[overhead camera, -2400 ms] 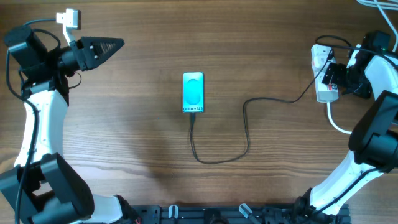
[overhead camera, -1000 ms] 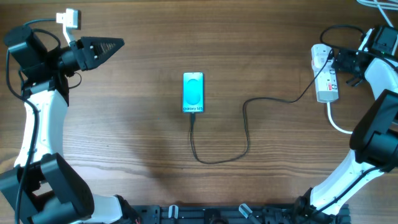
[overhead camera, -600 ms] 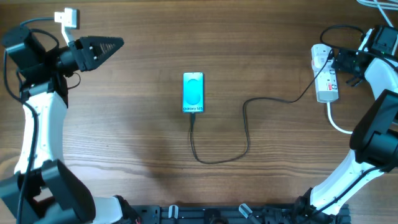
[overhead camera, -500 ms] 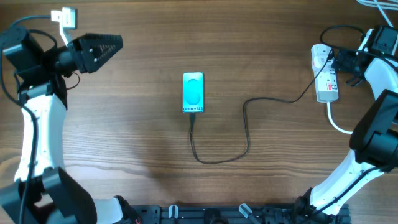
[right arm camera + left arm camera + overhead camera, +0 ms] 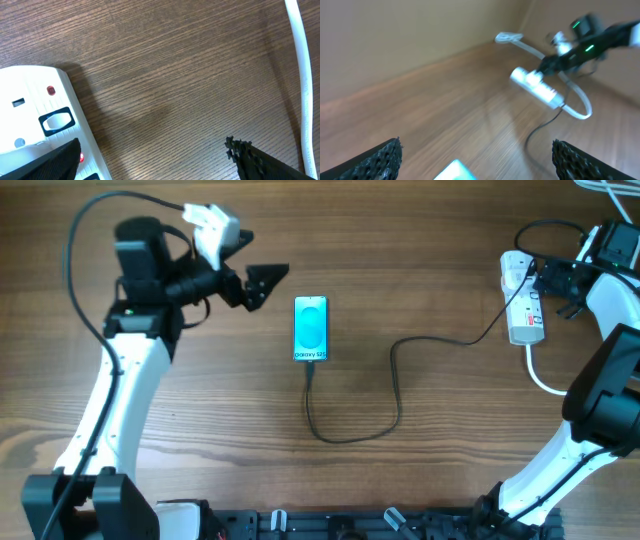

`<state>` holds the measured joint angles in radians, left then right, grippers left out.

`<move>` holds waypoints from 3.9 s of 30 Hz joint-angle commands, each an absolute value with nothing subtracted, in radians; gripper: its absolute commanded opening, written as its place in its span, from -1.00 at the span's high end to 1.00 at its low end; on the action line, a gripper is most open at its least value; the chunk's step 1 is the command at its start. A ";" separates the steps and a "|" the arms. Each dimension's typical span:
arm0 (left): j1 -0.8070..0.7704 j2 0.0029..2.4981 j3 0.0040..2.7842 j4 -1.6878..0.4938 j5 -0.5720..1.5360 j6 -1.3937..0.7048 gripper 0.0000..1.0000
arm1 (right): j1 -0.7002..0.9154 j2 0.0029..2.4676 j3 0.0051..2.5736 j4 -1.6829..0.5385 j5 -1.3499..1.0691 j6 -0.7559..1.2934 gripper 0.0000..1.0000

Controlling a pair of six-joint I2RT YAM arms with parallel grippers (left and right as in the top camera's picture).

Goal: Plug charger to phone and switch on socket

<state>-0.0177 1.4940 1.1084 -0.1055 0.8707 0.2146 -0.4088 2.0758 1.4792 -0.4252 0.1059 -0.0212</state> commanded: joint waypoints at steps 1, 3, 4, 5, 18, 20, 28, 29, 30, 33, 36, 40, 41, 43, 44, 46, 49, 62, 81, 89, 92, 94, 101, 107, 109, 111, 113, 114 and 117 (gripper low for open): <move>-0.022 1.485 0.995 -0.107 0.749 0.284 -1.00 | -0.406 2.094 1.475 -0.423 0.112 -0.027 -1.00; -0.019 1.485 0.926 -0.075 0.749 0.284 -1.00 | -0.406 2.094 1.475 -0.423 0.112 -0.026 -1.00; -0.020 1.485 0.894 -0.052 0.749 0.284 -1.00 | -0.406 2.094 1.475 -0.423 0.112 -0.026 -1.00; -0.020 1.485 0.870 -0.036 0.749 0.284 -1.00 | -0.406 2.094 1.475 -0.423 0.112 -0.026 -0.99; -0.020 1.449 0.553 0.100 0.627 0.142 -1.00 | -0.406 2.094 1.475 -0.423 0.112 -0.026 -0.99; -0.020 1.420 0.493 0.126 0.591 0.136 -1.00 | -0.406 2.094 1.475 -0.423 0.112 -0.026 -1.00; -0.020 1.272 0.223 0.342 0.498 0.086 -1.00 | -0.406 2.094 1.475 -0.423 0.112 -0.027 -0.99; -0.020 1.254 0.199 0.345 0.483 0.064 -1.00 | -0.406 2.094 1.475 -0.423 0.112 -0.026 -0.99; -0.020 1.239 0.182 0.347 0.476 0.053 -1.00 | -0.406 2.094 1.475 -0.423 0.112 -0.026 -1.00; -0.020 1.174 0.114 0.361 0.469 0.043 -1.00 | -0.406 2.094 1.475 -0.423 0.112 -0.026 -0.99; -0.020 1.119 0.073 0.359 0.445 0.025 -1.00 | -0.406 2.094 1.475 -0.423 0.112 -0.026 -0.99; -0.020 1.040 0.012 0.359 0.420 0.009 -1.00 | -0.406 2.094 1.475 -0.423 0.112 -0.026 -0.99; -0.020 1.014 0.005 0.338 0.414 0.009 -1.00 | -0.406 2.094 1.475 -0.423 0.112 -0.027 -0.99; -0.020 0.968 0.005 0.295 0.394 0.010 -1.00 | -0.406 2.094 1.475 -0.423 0.112 -0.026 -0.99; -0.020 0.942 0.005 0.273 0.382 0.010 -1.00 | -0.406 2.094 1.475 -0.423 0.112 -0.027 -0.99; -0.020 0.888 0.005 0.225 0.346 0.010 -1.00 | -0.406 2.094 1.475 -0.423 0.112 -0.026 -0.99; -0.020 0.786 0.005 0.158 0.284 0.010 -1.00 | -0.406 2.094 1.475 -0.423 0.112 -0.026 -0.99; -0.018 0.350 0.006 -0.059 0.234 0.017 -1.00 | -0.406 2.094 1.475 -0.423 0.112 -0.026 -0.99; -0.017 0.003 0.006 -0.065 0.167 0.014 -1.00 | -0.406 2.094 1.475 -0.422 0.112 -0.026 -0.99; -0.017 0.003 0.006 -0.063 0.166 0.014 -1.00 | -0.406 2.094 1.475 -0.422 0.112 -0.026 -0.99; -0.017 0.003 0.006 -0.063 0.166 0.014 -1.00 | -0.406 2.094 1.475 -0.422 0.112 -0.026 -1.00; -0.017 0.003 0.006 -0.063 0.166 0.014 -1.00 | -0.406 2.094 1.475 -0.422 0.112 -0.026 -1.00; -0.017 0.003 0.006 -0.063 0.166 0.014 -1.00 | -0.406 2.094 1.475 -0.423 0.112 -0.026 -0.99; -0.017 0.003 0.006 -0.063 0.166 0.014 -1.00 | -0.406 2.094 1.475 -0.422 0.112 -0.026 -0.99; -0.017 0.003 0.006 -0.063 0.166 0.014 -1.00 | -0.406 2.095 1.475 -0.422 0.112 -0.026 -1.00; -0.017 0.003 0.006 -0.063 0.166 0.014 -1.00 | -0.406 2.098 1.475 -0.422 0.112 -0.026 -0.99; -0.017 0.003 0.006 -0.063 0.166 0.014 -1.00 | -0.406 2.098 1.475 -0.422 0.112 -0.026 -0.99; -0.017 0.003 0.006 -0.063 0.166 0.014 -1.00 | -0.406 2.095 1.475 -0.422 0.112 -0.026 -0.99; -0.017 0.003 0.006 -0.063 0.166 0.014 -1.00 | -0.406 2.084 1.475 -0.424 0.112 -0.026 -1.00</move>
